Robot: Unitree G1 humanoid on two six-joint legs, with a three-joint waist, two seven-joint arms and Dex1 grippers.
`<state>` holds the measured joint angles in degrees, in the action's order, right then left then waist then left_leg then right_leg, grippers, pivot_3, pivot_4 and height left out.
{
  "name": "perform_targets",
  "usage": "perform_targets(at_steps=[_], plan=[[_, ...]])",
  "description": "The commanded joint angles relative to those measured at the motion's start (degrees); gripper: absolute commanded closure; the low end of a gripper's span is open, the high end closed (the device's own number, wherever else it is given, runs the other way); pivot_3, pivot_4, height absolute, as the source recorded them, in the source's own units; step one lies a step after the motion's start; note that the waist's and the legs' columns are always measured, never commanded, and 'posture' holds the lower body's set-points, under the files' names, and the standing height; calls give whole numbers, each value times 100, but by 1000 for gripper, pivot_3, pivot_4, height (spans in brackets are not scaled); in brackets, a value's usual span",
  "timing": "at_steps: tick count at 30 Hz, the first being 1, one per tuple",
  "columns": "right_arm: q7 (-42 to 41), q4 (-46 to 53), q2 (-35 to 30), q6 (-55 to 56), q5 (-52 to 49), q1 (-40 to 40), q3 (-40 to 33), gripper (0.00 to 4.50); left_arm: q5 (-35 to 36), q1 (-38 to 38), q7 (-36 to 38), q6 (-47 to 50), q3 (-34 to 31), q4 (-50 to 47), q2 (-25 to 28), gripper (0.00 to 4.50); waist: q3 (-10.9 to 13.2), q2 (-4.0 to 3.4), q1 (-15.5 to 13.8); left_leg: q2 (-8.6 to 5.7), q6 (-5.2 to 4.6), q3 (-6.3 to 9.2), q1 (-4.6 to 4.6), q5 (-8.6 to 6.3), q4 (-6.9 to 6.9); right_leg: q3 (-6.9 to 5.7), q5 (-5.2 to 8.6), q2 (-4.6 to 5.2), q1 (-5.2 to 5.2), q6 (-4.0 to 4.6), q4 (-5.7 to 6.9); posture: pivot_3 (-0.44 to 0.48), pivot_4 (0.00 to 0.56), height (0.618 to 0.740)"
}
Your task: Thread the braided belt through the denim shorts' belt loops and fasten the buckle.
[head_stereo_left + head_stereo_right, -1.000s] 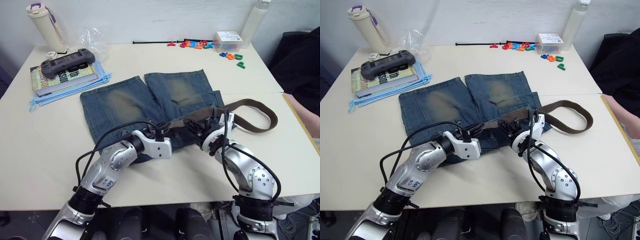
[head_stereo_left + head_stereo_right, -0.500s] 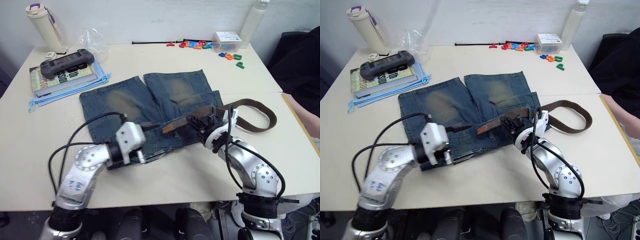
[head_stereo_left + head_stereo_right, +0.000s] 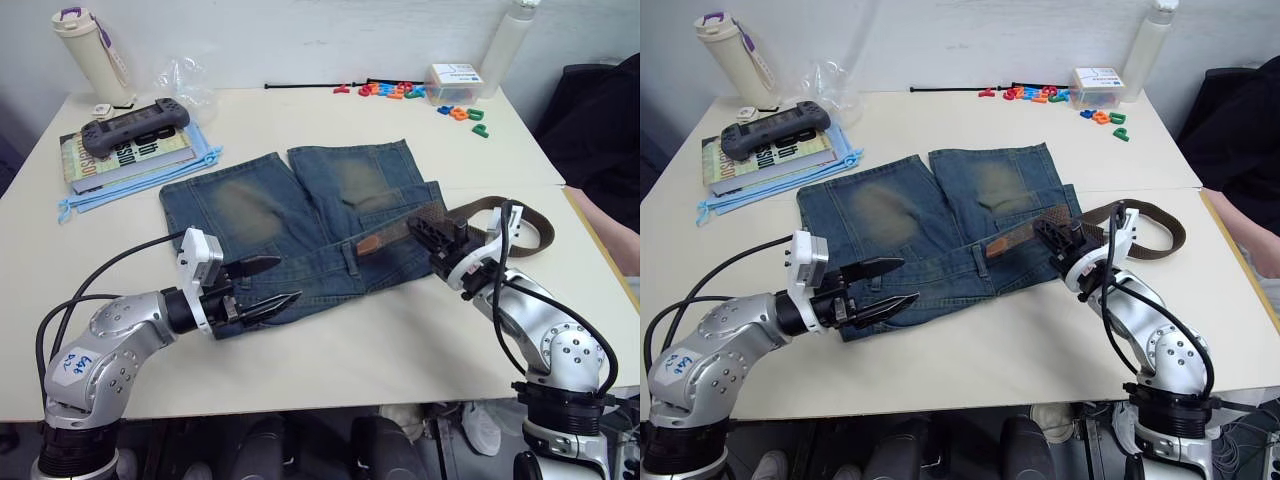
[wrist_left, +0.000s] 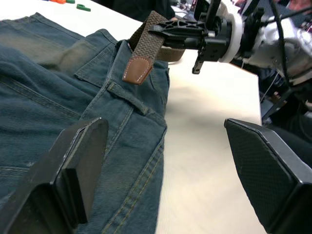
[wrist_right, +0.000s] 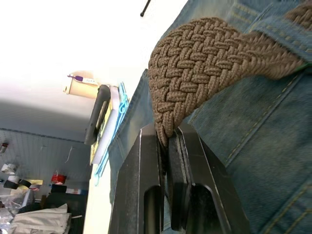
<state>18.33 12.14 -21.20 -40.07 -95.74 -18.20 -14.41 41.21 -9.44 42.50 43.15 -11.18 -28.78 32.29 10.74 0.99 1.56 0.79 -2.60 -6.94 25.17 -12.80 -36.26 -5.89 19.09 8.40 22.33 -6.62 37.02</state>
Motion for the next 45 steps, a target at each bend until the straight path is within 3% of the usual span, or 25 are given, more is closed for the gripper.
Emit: perform_targets(at_steps=[1, 14, 23, 33, 38, 45], plan=[[-408, 33, -72, 38, 296, 52, -164, 4500, 262, 17, -108, 20, -126, -188, 16, 316, 0, 0, -5, 0, 0, 0, 0, 0, 0, 0, 0, 0, 0, 0, 0, 0, 150, 713], [-1533, 10, 212, -117, 1792, 185, 296, 4500, 436, -71, -356, 34, -90, -134, 91, 316, 0, 0, 1, 0, 1, 0, 0, 0, 2, 1, 0, 0, 1, 0, 0, 0, 150, 713], [-1295, -410, 625, -492, 1805, 2, 365, 4500, 340, -101, -378, -51, 27, -52, 101, 316, 0, 0, 28, 2, 5, -3, -8, 0, 5, 6, 0, -3, 1, 2, 2, 0, 150, 713], [-422, -1211, 835, -1183, 987, -248, -55, 4500, 236, -137, -380, -129, 144, -22, 109, 316, 0, 1, 12, 4, 8, -2, -7, 1, 7, 5, 2, -3, 1, 8, 1, 0, 150, 713], [-483, -1336, 963, -1271, 1098, -469, -20, 4500, 183, -122, -371, -142, 156, -4, 112, 316, -1, 2, 27, 4, 8, -3, -9, 1, 7, 6, 1, -4, 1, 9, 3, 0, 150, 713], [-1091, -652, 1148, -787, 1988, -574, 224, 4500, 169, -102, -440, -101, 52, 35, 97, 316, -1, 2, 43, 5, 9, -4, -7, 2, 11, 7, 1, -4, 9, 11, 6, 0, 150, 713]])
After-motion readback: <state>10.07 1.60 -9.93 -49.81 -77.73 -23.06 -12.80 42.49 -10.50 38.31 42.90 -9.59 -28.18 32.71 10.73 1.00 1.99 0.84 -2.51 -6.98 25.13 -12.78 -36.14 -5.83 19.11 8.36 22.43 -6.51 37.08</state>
